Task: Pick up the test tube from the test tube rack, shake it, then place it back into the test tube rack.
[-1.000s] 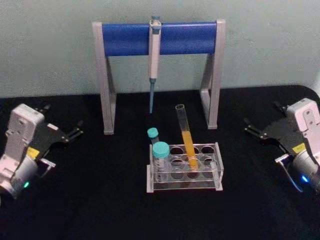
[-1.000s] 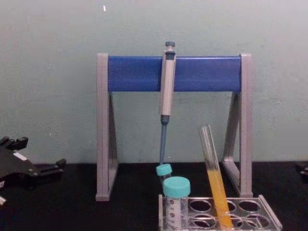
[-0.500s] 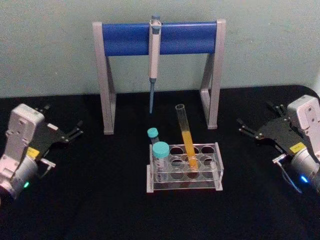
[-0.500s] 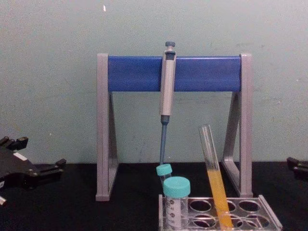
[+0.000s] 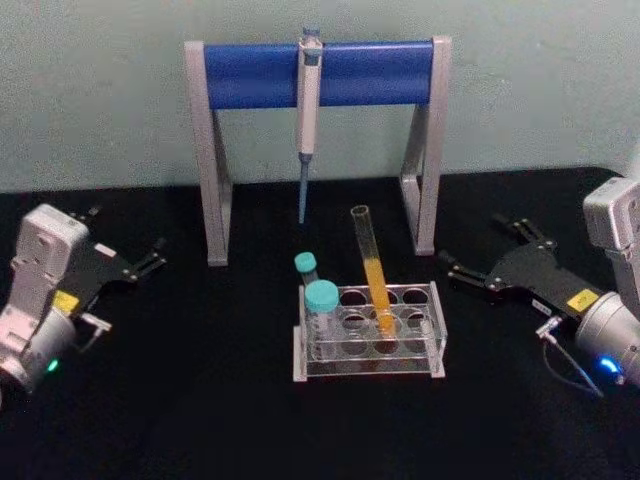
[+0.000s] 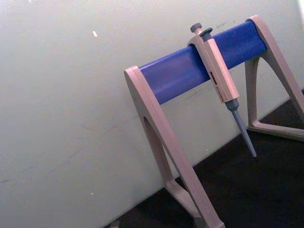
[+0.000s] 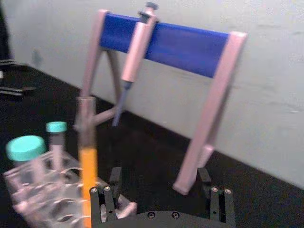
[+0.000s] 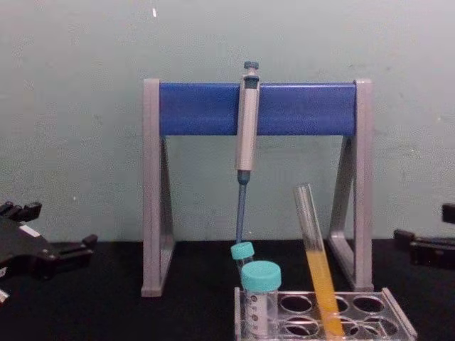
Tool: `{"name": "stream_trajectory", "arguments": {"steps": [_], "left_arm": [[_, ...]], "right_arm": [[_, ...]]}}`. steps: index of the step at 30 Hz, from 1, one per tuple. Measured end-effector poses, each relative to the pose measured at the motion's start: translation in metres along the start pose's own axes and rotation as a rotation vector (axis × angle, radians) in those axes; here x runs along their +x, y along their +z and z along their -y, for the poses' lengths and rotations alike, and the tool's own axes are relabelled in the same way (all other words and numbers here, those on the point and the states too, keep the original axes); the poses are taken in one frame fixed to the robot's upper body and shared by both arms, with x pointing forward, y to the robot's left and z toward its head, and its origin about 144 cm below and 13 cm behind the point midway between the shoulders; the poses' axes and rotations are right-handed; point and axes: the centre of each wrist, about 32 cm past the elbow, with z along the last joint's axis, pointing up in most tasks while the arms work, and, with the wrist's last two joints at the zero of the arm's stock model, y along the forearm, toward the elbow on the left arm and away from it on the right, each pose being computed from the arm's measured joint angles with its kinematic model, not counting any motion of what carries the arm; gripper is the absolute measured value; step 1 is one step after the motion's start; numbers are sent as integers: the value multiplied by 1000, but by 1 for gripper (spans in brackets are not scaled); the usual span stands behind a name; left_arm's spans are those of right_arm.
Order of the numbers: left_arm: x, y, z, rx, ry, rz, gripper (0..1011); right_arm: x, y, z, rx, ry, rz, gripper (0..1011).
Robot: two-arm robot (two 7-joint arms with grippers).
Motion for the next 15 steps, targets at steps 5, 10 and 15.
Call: {"name": "stream_trajectory", "arguments": {"steps": [5, 10, 15], "left_arm": [[0, 0, 0, 0, 0, 0, 1001], [0, 0, 0, 0, 0, 0, 1001], [0, 0, 0, 0, 0, 0, 1001]], "right_arm": [[-1, 6, 1, -19, 78, -33, 1000], [0, 11, -2, -55, 178, -53, 1000], [3, 15, -7, -97, 256, -38, 1000]]}}
